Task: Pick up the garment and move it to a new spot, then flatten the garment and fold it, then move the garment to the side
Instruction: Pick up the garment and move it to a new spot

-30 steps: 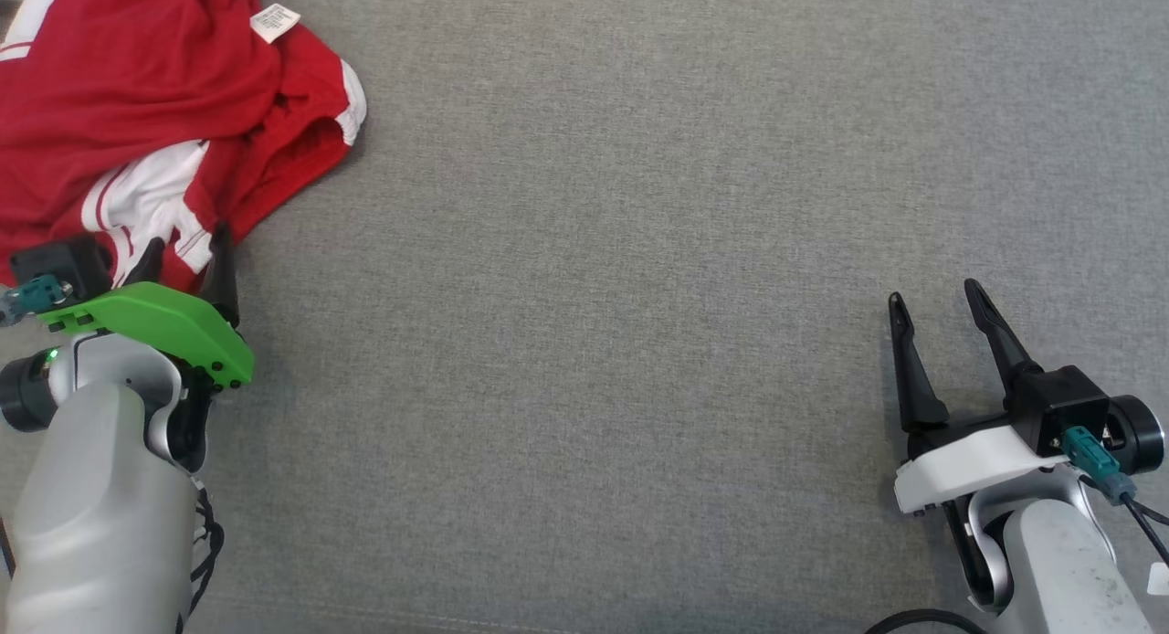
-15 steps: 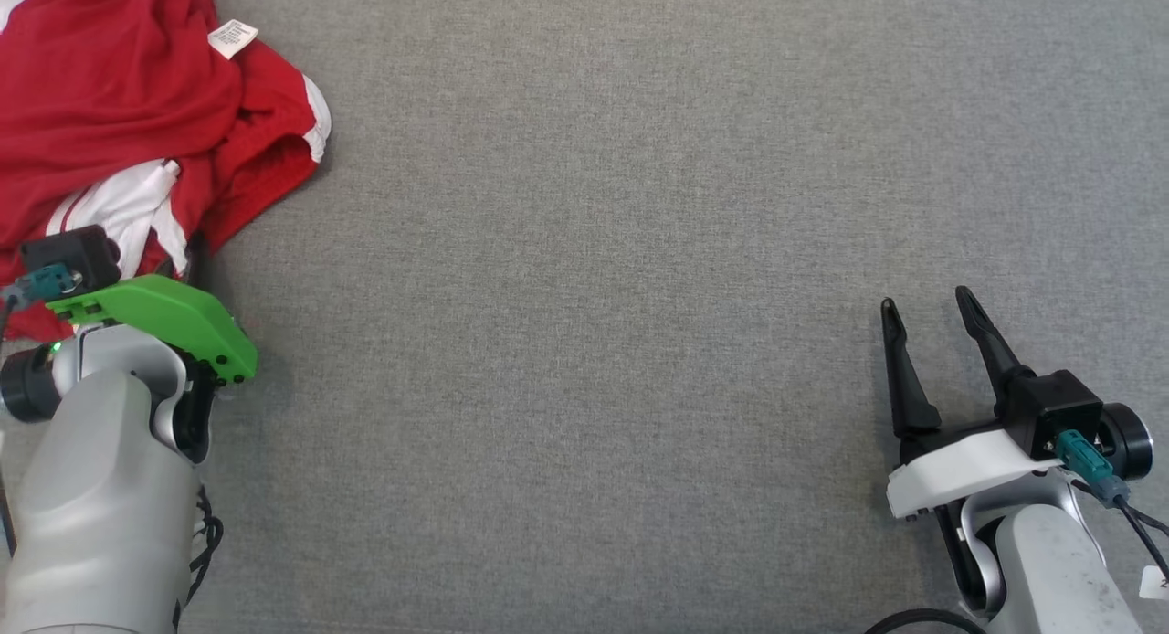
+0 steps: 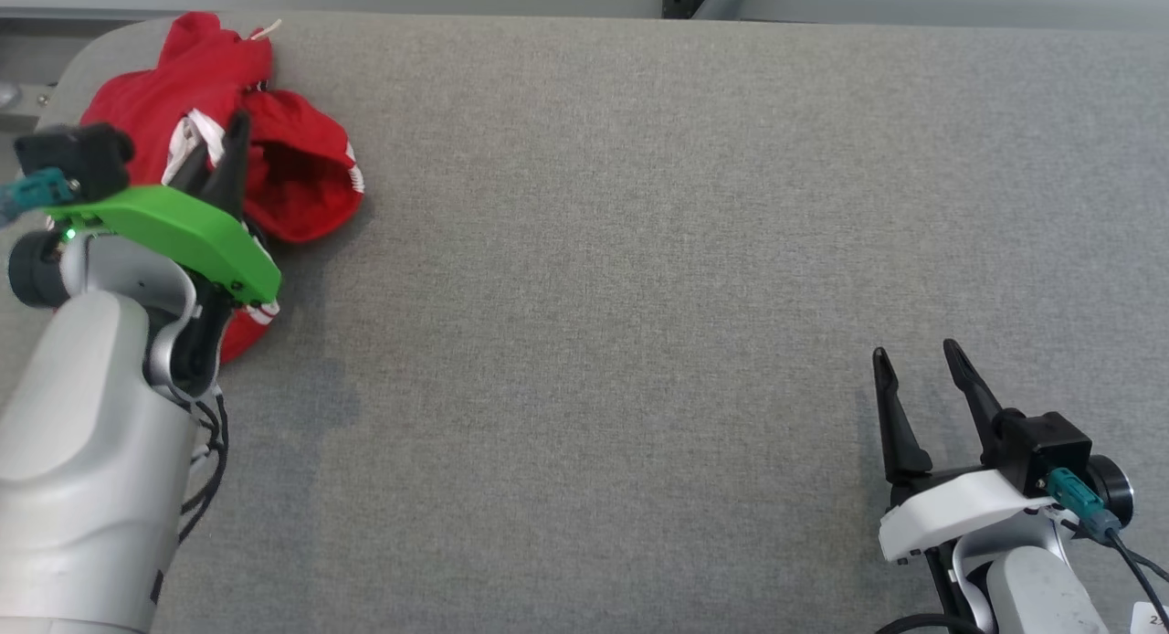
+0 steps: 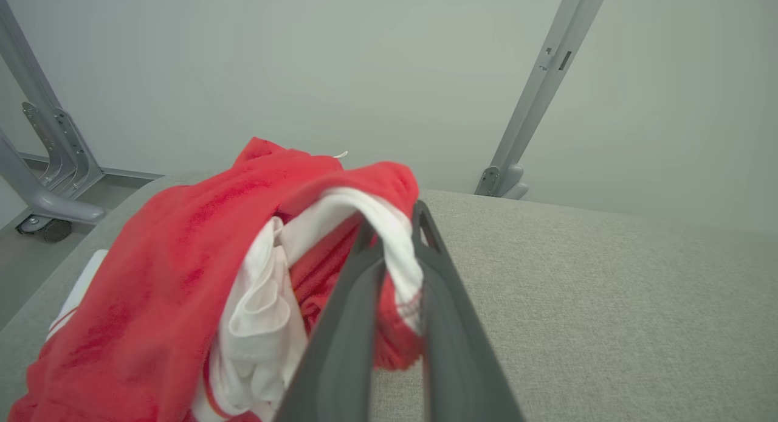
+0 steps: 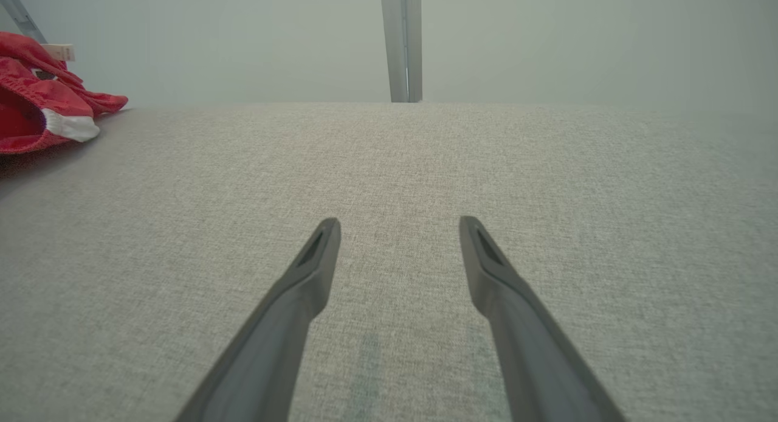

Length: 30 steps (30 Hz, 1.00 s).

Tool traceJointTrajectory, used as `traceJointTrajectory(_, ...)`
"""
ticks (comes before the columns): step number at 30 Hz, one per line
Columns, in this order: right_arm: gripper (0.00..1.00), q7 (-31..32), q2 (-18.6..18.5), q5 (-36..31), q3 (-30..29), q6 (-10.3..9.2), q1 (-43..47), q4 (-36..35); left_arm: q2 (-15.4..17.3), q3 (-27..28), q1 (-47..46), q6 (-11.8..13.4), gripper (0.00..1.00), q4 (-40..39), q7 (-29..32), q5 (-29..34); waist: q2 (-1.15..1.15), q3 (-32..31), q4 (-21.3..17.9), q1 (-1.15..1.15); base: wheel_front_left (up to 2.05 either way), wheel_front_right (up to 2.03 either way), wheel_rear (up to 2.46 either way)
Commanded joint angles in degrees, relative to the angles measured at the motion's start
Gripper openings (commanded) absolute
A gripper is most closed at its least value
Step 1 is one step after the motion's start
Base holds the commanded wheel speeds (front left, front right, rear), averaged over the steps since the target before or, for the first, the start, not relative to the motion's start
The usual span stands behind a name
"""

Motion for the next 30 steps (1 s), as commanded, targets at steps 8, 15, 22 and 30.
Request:
traceJointTrajectory(8, 1.0, -0.2, -0.1, 3.0, 0.4, 0.0, 2.1, 0.8, 4.0, 2.3, -4.6, 2.0, 0.0, -7.9, 5.7, -2.2, 0.0, -5.0, -2.5, 0.0, 0.0, 0.0, 0.0)
traceJointTrajectory(15, 1.0, -0.2, -0.1, 4.8, 0.8, 0.0, 2.9, 1.2, 8.1, 6.1, -7.7, 4.8, 0.0, -11.6, 9.3, -4.4, 0.0, -5.6, -4.7, 0.0, 0.0, 0.0, 0.0)
traceJointTrajectory(22, 1.0, -0.2, 0.0, 5.1, 0.3, 0.0, 3.0, 1.4, 9.8, 7.8, -9.3, 5.4, 0.0, -14.4, 10.9, -5.9, 0.0, -6.0, -5.5, 0.0, 0.0, 0.0, 0.0)
traceJointTrajectory(30, 1.0, -0.2, -0.1, 5.8, 0.6, 0.0, 2.3, 1.6, 11.6, 8.4, -11.8, 5.6, 0.0, -16.6, 12.9, -6.4, 0.0, -6.8, -6.3, 0.0, 0.0, 0.0, 0.0)
